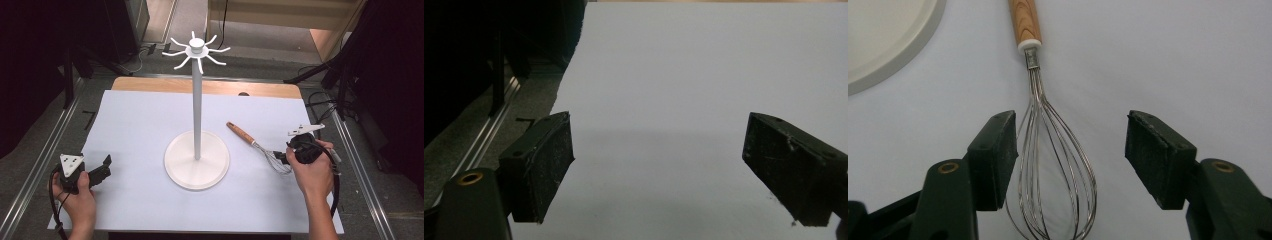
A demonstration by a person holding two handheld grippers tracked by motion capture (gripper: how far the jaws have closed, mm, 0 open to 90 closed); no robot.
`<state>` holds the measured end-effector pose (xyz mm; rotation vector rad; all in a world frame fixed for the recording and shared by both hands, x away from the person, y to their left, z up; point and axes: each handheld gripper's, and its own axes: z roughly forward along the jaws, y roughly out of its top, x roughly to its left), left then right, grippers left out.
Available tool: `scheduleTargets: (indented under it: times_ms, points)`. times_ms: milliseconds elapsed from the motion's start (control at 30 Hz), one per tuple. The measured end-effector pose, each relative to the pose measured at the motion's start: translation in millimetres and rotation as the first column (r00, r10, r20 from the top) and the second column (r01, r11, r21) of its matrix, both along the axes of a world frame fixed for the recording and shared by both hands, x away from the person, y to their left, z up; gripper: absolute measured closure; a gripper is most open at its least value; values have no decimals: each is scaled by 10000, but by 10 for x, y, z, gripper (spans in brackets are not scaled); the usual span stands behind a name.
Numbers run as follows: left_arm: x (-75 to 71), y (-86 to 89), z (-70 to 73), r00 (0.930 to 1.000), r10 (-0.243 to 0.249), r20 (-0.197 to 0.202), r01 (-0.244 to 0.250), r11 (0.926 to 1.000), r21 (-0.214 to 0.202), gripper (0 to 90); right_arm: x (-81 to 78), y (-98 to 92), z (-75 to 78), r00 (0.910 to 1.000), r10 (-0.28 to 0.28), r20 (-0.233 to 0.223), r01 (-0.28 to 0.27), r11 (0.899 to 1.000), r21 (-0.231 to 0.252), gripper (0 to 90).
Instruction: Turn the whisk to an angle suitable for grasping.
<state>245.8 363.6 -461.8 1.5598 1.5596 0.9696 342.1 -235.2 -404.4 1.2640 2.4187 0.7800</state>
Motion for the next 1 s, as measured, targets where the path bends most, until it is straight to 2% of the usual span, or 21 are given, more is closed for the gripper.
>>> scheduleTargets:
  times_ms: [200,400,500,600,733,767,800,833,900,933,1000]
  points:
    - [2,-1,-2,10000,1,19,-1,10000,9,137,76,97,20,9996,135,-235,-140,9996,-230,418]
    - [0,6,0,10000,19,0,-19,10000,-50,137,197,237,40,9962,375,-786,-418,9977,-541,444]
    - [0,8,1,10000,24,-11,-24,10000,-80,137,232,270,44,9953,424,-874,-482,9967,-656,455]
    - [1,6,0,10000,-3,12,3,10000,-59,137,320,320,54,9914,591,-1170,-676,9952,-707,518]
    - [-4,11,-1,10000,1,46,0,10000,-98,137,385,359,50,9868,678,-1471,-780,9948,-649,540]
    - [-2,11,0,10000,16,37,-16,9999,-114,137,424,408,44,9813,860,-1720,-994,9925,-713,570]
    - [-1,12,0,10000,12,18,-12,9999,-118,137,424,408,44,9813,860,-1720,-994,9925,-713,570]
    - [2,11,0,10000,24,-10,-24,9999,-99,137,459,461,45,9773,991,-1870,-1178,9888,-920,577]
    - [5,8,1,10000,29,-55,-30,10000,-57,137,472,484,44,9755,1057,-1931,-1259,9874,-956,577]
    - [7,7,0,10000,48,-54,-49,10000,-70,137,512,538,45,9711,1178,-2077,-1433,9833,-1123,576]
    - [2,5,0,10000,38,3,-38,10000,-80,137,557,593,40,9710,1161,-2088,-1456,9805,-1317,576]
